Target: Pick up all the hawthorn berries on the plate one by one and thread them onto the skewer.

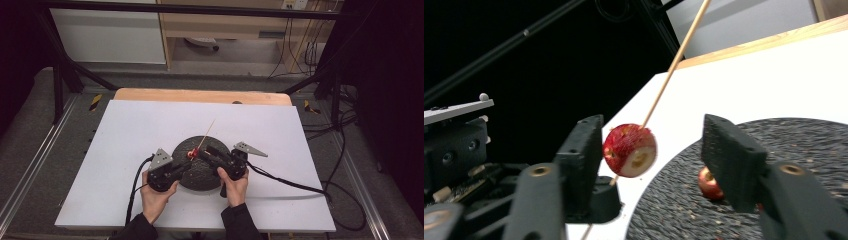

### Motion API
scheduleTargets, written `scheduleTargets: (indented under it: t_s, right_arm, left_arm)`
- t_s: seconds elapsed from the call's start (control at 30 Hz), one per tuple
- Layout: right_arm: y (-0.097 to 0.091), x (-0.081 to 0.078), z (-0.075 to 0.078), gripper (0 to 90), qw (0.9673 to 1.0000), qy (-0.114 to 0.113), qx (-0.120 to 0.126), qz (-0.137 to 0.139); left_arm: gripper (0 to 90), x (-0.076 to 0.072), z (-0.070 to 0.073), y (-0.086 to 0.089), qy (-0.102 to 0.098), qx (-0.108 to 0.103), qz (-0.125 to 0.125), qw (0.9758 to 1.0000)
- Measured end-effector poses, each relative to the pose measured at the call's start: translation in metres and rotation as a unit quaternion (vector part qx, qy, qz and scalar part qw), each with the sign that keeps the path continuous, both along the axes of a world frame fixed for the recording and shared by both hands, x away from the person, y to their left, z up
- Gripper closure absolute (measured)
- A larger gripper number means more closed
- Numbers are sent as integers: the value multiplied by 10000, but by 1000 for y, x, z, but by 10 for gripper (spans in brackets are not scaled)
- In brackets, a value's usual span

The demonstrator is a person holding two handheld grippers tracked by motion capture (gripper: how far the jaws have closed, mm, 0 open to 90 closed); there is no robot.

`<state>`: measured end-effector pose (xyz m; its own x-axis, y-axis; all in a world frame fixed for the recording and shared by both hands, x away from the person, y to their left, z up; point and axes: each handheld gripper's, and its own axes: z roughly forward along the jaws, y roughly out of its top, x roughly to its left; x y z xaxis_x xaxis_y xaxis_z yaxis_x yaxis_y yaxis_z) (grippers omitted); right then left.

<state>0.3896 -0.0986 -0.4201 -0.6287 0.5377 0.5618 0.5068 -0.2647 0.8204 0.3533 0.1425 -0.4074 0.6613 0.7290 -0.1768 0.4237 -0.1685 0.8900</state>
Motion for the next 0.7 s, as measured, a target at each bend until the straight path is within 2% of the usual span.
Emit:
scheduleTargets:
  t_s: [0.23,0.3,0.33,0.47,0.53,0.63,0.67,0.7]
  right_arm:
    - [-17,3,5,237,9987,-4,-518,23]
    - [-24,4,6,165,9963,25,-862,52]
    - [-24,4,6,165,9963,25,-862,52]
    - [-32,4,7,91,9928,71,-1196,43]
    - [-35,5,7,63,9895,45,-1444,103]
    - [-37,4,7,46,9829,121,-1825,199]
    - [-39,4,7,36,9781,156,-2058,263]
    - [-39,4,7,33,9757,168,-2165,294]
  left_arm:
    - [882,-1,-2,18,36,117,32,9999]
    - [882,-2,-3,24,36,148,38,9999]
    - [882,-2,-3,27,36,172,40,9998]
    - [882,-7,-5,40,46,295,46,9995]
    - [882,-9,-6,47,45,377,46,9993]
    - [882,-12,-9,59,79,452,43,9989]
    - [882,-13,-10,63,91,474,51,9988]
    - [882,-14,-11,66,113,501,43,9987]
